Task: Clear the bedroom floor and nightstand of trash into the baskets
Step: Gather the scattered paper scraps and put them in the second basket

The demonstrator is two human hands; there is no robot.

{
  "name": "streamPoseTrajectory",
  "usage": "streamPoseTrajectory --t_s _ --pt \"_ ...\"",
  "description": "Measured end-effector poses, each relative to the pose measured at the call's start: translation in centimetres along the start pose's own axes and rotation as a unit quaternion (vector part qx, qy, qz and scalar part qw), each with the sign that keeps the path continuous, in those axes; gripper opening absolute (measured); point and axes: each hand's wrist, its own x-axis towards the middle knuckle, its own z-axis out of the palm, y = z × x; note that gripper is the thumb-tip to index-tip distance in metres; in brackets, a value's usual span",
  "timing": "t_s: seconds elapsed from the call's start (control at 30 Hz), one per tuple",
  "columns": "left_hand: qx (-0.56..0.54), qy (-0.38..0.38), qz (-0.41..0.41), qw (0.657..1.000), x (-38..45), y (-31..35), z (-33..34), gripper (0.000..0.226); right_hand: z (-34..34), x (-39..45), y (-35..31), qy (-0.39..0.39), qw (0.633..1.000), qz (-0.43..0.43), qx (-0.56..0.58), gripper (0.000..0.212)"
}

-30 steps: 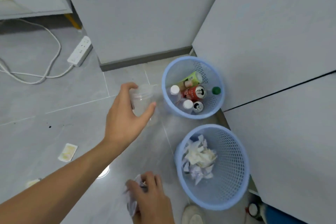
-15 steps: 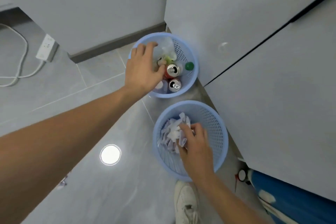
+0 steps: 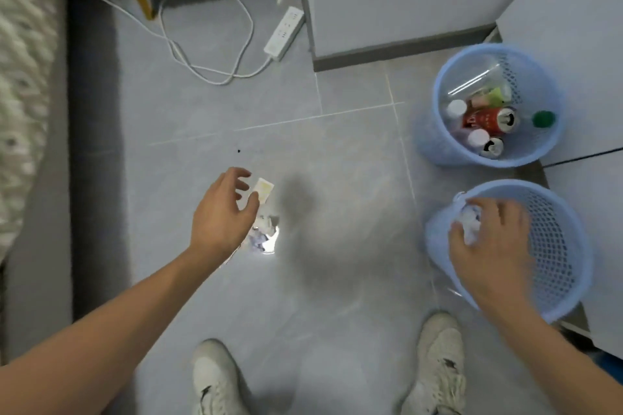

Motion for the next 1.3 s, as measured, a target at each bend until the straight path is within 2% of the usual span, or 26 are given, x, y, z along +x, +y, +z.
streamPoseTrajectory --t_s 0.07,0.13,0.27,0.37,0.43,0.5,0.57,0.63,0.7,0.77,0.83,0.93,1.03,1.2,1.3 --pt "-0.003 -0.016 -0.064 0.998 -1.5 -4.7 -1.0 0.024 1.5 -0.8 -5.9 -0.014 0.995 -0.036 0.095 0.034" --pt "-0.002 -0.049 -0.122 0.991 -2.8 -8.9 -1.2 0.025 5.1 -1.9 -11.2 -0.082 0.982 -0.102 0.137 0.034" --pt "0.006 -0.093 -0.2 0.975 -4.2 -15.9 0.5 0.039 14.4 -4.1 -19.5 -0.248 0.947 -0.193 0.065 0.049" --pt "-0.002 -0.098 -0.233 0.968 -3.9 -19.5 3.4 0.05 20.7 -3.4 -23.6 -0.306 0.921 -0.24 0.037 0.067" --pt "-0.011 -0.1 -0.243 0.965 -3.1 -21.3 5.6 0.059 24.4 -1.3 -25.3 -0.333 0.908 -0.252 0.02 0.089" --pt "-0.007 -0.099 -0.222 0.97 -2.1 -22.9 7.6 0.072 27.5 1.2 -26.2 -0.36 0.895 -0.261 -0.02 0.115" --pt "0.03 -0.097 -0.166 0.981 -1.2 -24.4 9.3 0.087 29.7 3.1 -26.6 -0.393 0.88 -0.259 -0.066 0.133" --pt "0.078 -0.093 -0.095 0.988 -0.1 -25.5 10.9 0.098 31.4 3.9 -26.8 -0.403 0.863 -0.278 -0.124 0.144" --pt "0.136 -0.087 -0.035 0.986 0.9 -26.1 12.4 0.101 32.7 3.6 -26.7 -0.382 0.848 -0.315 -0.19 0.148" --pt "0.2 -0.076 0.031 0.976 1.5 -26.3 13.8 0.097 33.3 2.9 -26.3 -0.352 0.851 -0.332 -0.203 0.145" --pt "0.232 -0.063 0.082 0.967 1.6 -26.9 14.8 0.087 33.2 2.1 -25.8 -0.31 0.868 -0.348 -0.17 0.139" --pt "0.231 -0.038 0.146 0.961 1.1 -27.9 15.8 0.062 33.3 0.3 -24.8 -0.266 0.882 -0.367 -0.132 0.132" --pt "0.193 -0.016 0.149 0.97 0.6 -28.2 16.2 0.054 33.9 -1.9 -24.1 -0.245 0.888 -0.372 -0.113 0.122" --pt "0.164 0.007 0.179 0.97 0.7 -28.9 16.2 0.037 35.3 -2.7 -23.3 -0.186 0.894 -0.405 -0.047 0.059" --pt "0.166 0.003 0.203 0.965 0.9 -29.5 16.2 0.032 36.2 -2.8 -23.2 -0.178 0.887 -0.425 -0.035 0.04"
